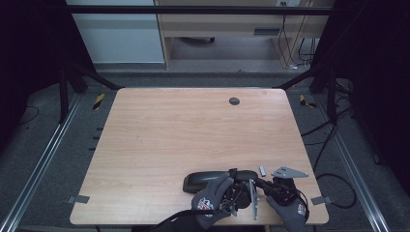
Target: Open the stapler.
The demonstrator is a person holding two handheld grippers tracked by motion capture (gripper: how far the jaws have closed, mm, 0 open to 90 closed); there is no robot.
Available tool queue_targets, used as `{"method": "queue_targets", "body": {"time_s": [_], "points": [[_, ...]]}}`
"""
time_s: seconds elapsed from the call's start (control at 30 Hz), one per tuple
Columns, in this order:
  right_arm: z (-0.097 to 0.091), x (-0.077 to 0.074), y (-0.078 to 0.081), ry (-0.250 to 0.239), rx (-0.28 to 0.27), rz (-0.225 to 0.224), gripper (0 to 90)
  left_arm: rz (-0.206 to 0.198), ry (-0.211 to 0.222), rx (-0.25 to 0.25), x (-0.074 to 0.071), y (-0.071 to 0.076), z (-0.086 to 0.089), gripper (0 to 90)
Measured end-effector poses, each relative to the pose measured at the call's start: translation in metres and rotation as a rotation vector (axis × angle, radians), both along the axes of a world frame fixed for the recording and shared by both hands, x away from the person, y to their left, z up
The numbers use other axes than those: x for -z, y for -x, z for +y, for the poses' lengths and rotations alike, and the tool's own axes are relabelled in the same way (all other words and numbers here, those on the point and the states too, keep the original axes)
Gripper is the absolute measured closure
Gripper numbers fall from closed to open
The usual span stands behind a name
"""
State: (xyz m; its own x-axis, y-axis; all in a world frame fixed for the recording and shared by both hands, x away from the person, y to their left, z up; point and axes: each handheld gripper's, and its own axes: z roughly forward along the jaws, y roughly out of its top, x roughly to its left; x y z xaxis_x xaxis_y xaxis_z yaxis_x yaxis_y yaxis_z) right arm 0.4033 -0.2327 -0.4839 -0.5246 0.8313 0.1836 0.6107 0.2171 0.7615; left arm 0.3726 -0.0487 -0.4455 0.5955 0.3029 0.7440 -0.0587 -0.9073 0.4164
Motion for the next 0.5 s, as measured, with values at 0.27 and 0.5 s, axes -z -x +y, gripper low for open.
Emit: {"method": "queue_targets", "body": {"time_s": [0.27, 0.5], "points": [[0.0069, 0.0032, -0.0010, -0.004, -0.041, 0.015, 90.0, 0.003, 0.016, 0.000, -0.0038, -0.0006, 0.0028, 54.1], [0.0089, 0.0049, -0.0014, 0.001, -0.050, 0.026, 90.0, 0.003, 0.036, -0.001, -0.0058, -0.0007, 0.0051, 54.2]]}}
